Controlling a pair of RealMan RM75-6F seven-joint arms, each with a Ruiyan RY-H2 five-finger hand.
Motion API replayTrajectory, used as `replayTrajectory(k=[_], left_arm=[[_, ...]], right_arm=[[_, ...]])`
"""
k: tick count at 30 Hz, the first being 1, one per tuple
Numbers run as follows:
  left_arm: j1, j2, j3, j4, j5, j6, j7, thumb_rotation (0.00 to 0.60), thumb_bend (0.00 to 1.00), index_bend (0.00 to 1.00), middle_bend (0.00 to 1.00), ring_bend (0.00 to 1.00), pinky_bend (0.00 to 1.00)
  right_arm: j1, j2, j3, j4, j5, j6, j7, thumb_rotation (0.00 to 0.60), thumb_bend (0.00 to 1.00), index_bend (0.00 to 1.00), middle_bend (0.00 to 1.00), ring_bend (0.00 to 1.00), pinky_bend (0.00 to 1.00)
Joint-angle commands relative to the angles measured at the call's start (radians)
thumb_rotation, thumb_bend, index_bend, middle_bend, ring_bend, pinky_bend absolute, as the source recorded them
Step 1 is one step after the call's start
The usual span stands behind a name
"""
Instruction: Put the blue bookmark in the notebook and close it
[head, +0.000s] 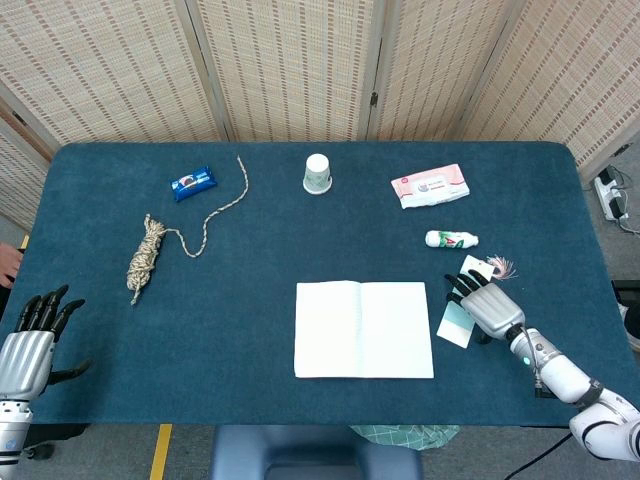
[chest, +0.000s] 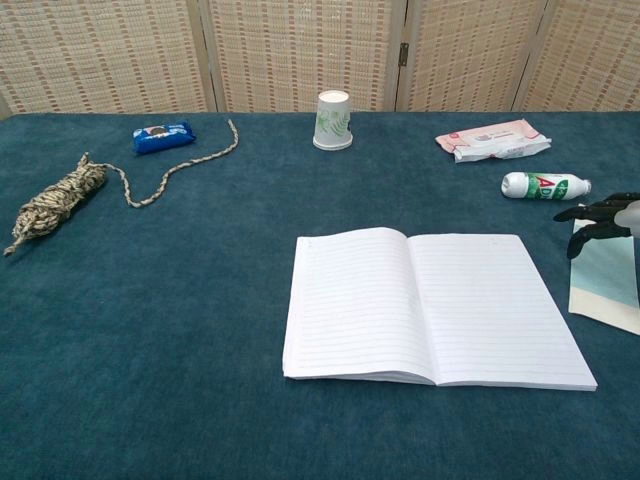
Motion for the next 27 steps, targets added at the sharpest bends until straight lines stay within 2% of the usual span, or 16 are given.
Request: replayTrajectory(k=[1,21,27], left_arm=[[0.000,0.000,0.000,-0.001,0.000,0.000,0.000,0.600,0.17,0.20,0.06,0.00,0.00],[0.001,0.004,0.000,-0.004,0.002,0.005,-0.006,0.600,0.17,0.20,0.06,0.00,0.00],[0.001,0.004,0.000,-0.005,0.000,0.003,-0.006,0.600,0.17,0.20,0.06,0.00,0.00]], right_arm=[[0.004,-0.001,-0.002,0.000,0.004,-0.004,-0.004,0.600,0.14,0.26,0.00,0.00,0.00],[0.023,-0.018,-0.011,-0.016,0.034,-0.021,-0.036,0.600,0.15,0.26,0.00,0.00,0.00],[0.019,-0.034,-0.010,-0.001,0.042,-0.006,-0.051,0.600,0.15,0.36,0.00,0.00,0.00]])
